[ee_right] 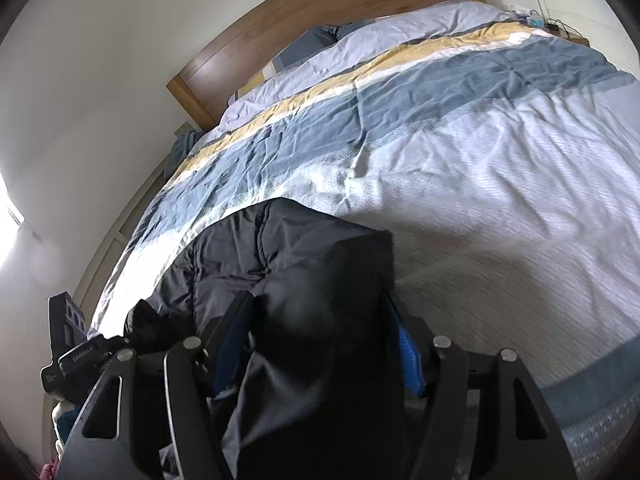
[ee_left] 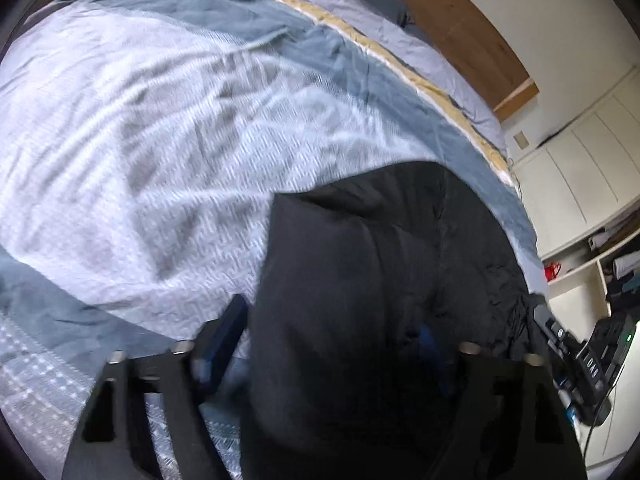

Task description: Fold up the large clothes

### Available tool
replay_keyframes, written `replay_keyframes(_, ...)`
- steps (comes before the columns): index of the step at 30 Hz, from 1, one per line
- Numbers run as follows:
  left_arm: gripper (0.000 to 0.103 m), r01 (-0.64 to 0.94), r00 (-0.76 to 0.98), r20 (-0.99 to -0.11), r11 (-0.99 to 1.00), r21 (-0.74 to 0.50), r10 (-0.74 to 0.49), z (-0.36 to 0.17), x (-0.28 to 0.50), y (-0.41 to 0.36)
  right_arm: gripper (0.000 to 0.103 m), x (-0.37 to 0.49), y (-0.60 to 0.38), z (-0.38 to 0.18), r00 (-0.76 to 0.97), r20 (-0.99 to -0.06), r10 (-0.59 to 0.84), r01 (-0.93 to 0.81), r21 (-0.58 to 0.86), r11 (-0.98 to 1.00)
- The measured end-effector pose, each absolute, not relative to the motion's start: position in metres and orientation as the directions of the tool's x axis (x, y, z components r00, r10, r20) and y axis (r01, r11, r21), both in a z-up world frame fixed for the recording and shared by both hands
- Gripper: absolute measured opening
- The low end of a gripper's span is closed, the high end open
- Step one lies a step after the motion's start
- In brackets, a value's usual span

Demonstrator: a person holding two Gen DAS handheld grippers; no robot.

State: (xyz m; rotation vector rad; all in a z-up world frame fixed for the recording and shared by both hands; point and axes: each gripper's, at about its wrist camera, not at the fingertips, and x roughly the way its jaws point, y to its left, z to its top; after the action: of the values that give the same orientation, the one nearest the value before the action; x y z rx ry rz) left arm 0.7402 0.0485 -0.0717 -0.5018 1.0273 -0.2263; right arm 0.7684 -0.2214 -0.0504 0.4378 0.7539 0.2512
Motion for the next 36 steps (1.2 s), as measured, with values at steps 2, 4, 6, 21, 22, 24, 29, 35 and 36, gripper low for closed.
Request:
replay_keyframes(2, 0.043, -0.038, 0.497, -0.758, 0.862, -0.506, -0.423, -0.077, 0.739, 0.044, 0.057, 0.774, -0.217, -0.051, 0.695, -0.617, 0.370, -0.075, 0.449, 0.890)
replay_keyframes(4, 0.027, -0.015, 0.504, -0.754, 0.869, -0.495, -0.421, -0.074, 0.735, 0.041, 0.030, 0.774, -0.211, -0.048, 0.683, -0.632, 0.366, -0.090, 0.424, 0.901)
replay_keyframes(6, 0.016, 0.003, 0.511, -0.746, 0.869, -0.495, -0.427, -0.065, 0.728, 0.040, 0.018, 0.768, -0.207, -0.041, 0.677, -0.640, 0.364, -0.104, 0.406, 0.908)
replay_keyframes(21, 0.010, 0.200, 0.560, -0.680, 0.874, -0.443, -0.473, 0.045, 0.540, 0.046, 0.012, 0.566, -0.238, 0.058, 0.720, -0.475, 0.506, -0.270, 0.480, 0.835)
replay_keyframes(22, 0.010, 0.209, 0.559, -0.675, 0.870, -0.447, -0.482, 0.047, 0.525, 0.047, 0.012, 0.554, -0.240, 0.059, 0.722, -0.463, 0.514, -0.278, 0.486, 0.828)
replay_keyframes(24, 0.010, 0.232, 0.562, -0.666, 0.866, -0.442, -0.491, 0.050, 0.491, 0.048, 0.012, 0.514, -0.245, 0.061, 0.724, -0.434, 0.536, -0.302, 0.500, 0.812)
replay_keyframes(29, 0.010, 0.266, 0.562, -0.650, 0.855, -0.444, -0.512, 0.043, 0.415, 0.054, 0.012, 0.430, -0.253, 0.046, 0.717, -0.394, 0.576, -0.331, 0.534, 0.778)
replay_keyframes(35, 0.010, 0.291, 0.565, -0.645, 0.855, -0.428, -0.515, 0.023, 0.346, 0.059, 0.012, 0.357, -0.260, 0.006, 0.713, -0.365, 0.598, -0.320, 0.590, 0.742)
replay_keyframes(36, 0.010, 0.295, 0.568, -0.647, 0.859, -0.418, -0.509, 0.020, 0.340, 0.058, 0.012, 0.347, -0.259, -0.003, 0.712, -0.382, 0.589, -0.309, 0.582, 0.752)
